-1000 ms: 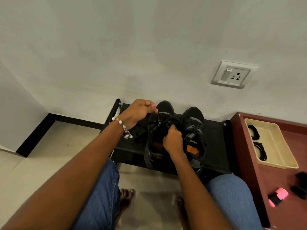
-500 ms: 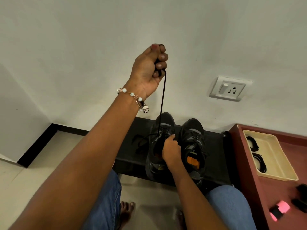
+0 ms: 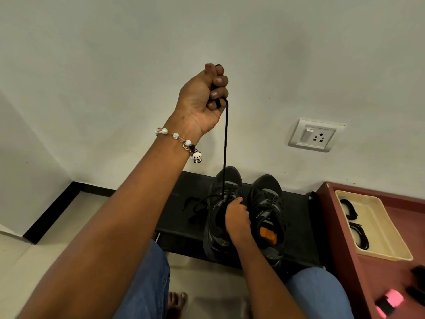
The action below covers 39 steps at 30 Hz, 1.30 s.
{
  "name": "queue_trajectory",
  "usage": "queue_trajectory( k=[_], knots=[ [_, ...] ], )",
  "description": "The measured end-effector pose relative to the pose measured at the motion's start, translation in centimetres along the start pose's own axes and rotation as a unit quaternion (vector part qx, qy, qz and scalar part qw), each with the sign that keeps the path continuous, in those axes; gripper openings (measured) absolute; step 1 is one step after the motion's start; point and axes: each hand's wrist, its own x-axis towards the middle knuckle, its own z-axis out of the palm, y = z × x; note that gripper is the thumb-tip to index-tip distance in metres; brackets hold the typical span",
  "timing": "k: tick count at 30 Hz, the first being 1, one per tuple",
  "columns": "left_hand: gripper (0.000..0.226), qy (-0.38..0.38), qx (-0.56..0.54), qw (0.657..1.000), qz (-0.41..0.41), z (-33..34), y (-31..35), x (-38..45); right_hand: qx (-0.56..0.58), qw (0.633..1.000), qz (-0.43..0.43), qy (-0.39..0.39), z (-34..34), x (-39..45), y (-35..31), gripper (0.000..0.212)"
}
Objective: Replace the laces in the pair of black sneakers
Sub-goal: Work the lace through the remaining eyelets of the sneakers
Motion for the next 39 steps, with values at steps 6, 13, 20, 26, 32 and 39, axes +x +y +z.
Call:
queue_trajectory(
  k=[6,13,20,26,32,39],
  knots=[
    [0.032,-0.022,0.020,0.999,0.028,-1.3,0.3,-0.9,-0.016,1.000,0.002,0.004,-0.1,-0.2,-0.1,0.055],
    [0.047,0.001,0.482,0.862,-0.156,-8.0,-3.2,-3.2,-0.005,1.000,-0.007,-0.027,-0.6,0.0,-0.1,0.063],
    [0.035,-0.058,0.734,0.588,-0.335,-15.2,-10.7,-2.9,-0.001,0.999,-0.028,-0.023,-0.8,0.1,0.6,0.068],
    [0.043,0.038,0.829,0.502,-0.244,-17.6,-11.2,-1.2,0.020,0.999,-0.035,-0.019,-1.0,0.2,0.9,0.067],
    [0.021,0.035,0.789,0.610,-0.065,-17.3,-13.4,1.2,0.021,0.999,-0.033,-0.035,-1.6,0.1,0.5,0.069],
    [0.007,-0.098,0.757,0.634,-0.124,-17.2,-15.3,1.5,0.024,0.999,-0.032,-0.031,-1.7,-0.2,0.5,0.071]
  ],
)
